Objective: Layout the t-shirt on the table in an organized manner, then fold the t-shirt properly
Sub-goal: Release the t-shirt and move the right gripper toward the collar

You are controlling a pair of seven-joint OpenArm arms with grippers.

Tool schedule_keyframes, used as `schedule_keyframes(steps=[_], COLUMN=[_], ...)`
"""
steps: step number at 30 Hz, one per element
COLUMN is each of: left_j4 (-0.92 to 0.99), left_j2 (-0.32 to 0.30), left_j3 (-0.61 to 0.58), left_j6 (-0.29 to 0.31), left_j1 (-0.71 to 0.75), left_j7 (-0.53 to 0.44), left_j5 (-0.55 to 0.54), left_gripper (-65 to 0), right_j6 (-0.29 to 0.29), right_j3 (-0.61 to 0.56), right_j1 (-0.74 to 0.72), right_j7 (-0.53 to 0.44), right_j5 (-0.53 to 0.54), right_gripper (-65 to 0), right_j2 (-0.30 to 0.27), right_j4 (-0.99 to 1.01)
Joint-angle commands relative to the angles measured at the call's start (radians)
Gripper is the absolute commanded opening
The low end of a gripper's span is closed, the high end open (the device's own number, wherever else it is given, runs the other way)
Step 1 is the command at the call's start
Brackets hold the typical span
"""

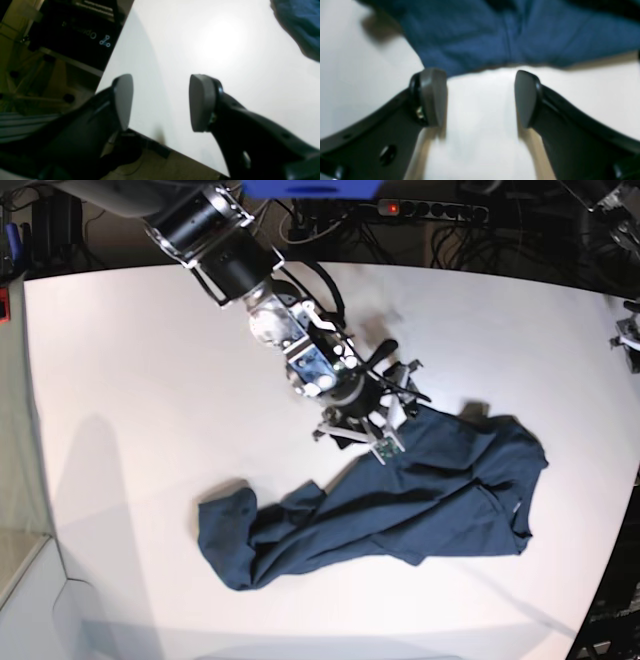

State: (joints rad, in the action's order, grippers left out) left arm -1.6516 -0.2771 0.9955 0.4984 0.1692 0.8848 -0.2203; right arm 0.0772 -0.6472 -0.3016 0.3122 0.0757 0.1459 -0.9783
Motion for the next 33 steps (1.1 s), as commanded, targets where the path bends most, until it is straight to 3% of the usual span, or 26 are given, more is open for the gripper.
schedule_keyframes(steps=[1,6,18,23,28,33], left_j4=[-0.02,-0.02,-0.095,-0.129,-0.129,-0.124], left_j2=[-0.02,-0.009,0.006,0.025,0.042,0.04], left_j3=[0.007,0.021,0.049,0.049,0.081,0.092], left_j6=[-0.002,-0.002,0.0,0.0,0.0,0.0], left_j1=[-0.001,0.016,0.072,0.089,0.111,0.115], left_j7=[-0.022,-0.022,-0.023,-0.022,-0.023,-0.023], left_j5=[-0.009,-0.009,-0.009,-0.009,-0.009,-0.009], left_gripper=[-30.8,-30.8,-30.8,-30.8,-30.8,-30.8], right_j6=[0.0,0.0,-0.003,-0.006,-0.006,-0.006], right_j3=[0.0,0.0,-0.049,-0.113,-0.145,-0.145], right_j1=[-0.023,-0.041,-0.02,-0.057,-0.121,-0.19], right_j7=[-0.023,-0.091,-0.032,-0.077,-0.178,-0.201], right_j5=[0.002,0.003,0.003,0.006,0.115,0.289], right_gripper=[-21.9,-21.9,-21.9,-22.0,-22.0,-22.2], right_j2=[0.011,0.011,0.011,0.011,0.011,0.011], right_j4=[0.005,0.074,-0.17,-0.112,0.085,0.197])
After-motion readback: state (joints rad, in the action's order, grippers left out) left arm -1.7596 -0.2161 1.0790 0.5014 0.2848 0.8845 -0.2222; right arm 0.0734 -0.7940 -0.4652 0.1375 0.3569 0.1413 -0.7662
